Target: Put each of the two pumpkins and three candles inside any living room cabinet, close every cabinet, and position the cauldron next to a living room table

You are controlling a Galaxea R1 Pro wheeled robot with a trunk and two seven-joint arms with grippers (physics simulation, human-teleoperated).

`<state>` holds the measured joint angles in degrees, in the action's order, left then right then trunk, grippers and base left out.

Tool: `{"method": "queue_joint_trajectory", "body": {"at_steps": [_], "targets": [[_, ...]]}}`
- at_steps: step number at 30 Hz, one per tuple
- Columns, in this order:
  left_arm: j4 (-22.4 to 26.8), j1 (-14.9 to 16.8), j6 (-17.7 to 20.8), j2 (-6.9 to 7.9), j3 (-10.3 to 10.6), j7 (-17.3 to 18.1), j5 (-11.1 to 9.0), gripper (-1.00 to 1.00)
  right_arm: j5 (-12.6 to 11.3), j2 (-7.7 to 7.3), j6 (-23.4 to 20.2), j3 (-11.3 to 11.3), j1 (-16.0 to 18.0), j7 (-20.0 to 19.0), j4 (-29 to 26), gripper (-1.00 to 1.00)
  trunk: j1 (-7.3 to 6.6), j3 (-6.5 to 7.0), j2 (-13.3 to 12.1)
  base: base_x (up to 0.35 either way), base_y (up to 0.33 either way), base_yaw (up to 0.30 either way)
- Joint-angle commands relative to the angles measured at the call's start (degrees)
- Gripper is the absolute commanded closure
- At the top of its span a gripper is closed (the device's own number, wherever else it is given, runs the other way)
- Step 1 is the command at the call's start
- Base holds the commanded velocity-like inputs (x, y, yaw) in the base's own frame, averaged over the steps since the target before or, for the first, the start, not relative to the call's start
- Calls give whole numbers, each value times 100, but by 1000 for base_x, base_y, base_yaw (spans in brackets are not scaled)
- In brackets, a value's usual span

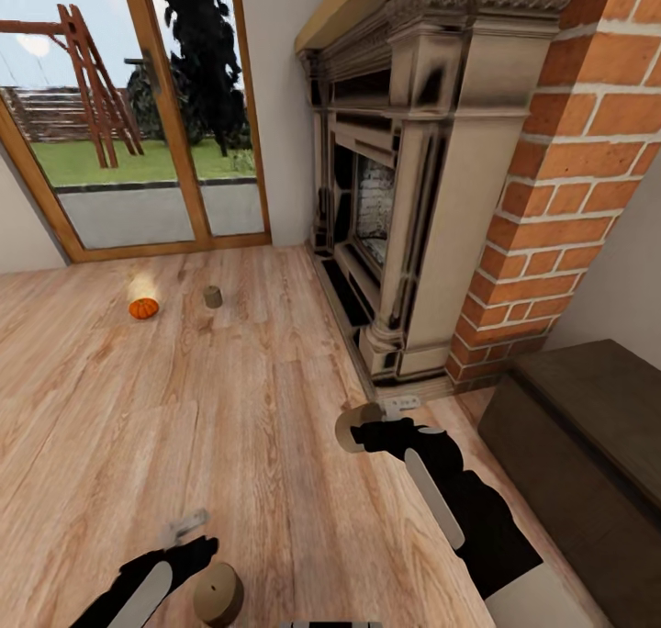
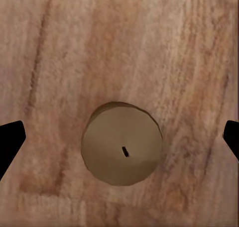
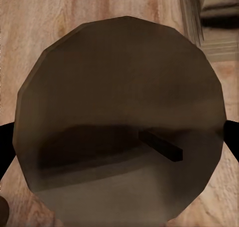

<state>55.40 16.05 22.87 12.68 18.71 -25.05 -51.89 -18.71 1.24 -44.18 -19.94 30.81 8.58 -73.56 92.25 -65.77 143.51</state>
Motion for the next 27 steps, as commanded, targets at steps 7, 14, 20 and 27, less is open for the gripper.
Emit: {"method": "queue_joint_trajectory", "body": {"at_steps": [7,14,20,27], "targets": [[-2,4,-150,-28,20,-53,230,-100,-54,-9,-20,-10,4,56,-30,100,12,-116,9,0,0,0],[-3,4,-202,-109,29,-52,376,-100,-54,-9,-20,-10,4,56,-13,100,14,-138,10,0,0,0],[-5,4,-217,-116,230,-45,393,-100,-54,-9,-20,-10,4,56,10,100,22,-205,14,0,0,0],[-13,4,-368,-168,517,-44,393,-100,-54,-9,-20,-9,4,56,16,100,40,-360,24,0,0,0]]}}
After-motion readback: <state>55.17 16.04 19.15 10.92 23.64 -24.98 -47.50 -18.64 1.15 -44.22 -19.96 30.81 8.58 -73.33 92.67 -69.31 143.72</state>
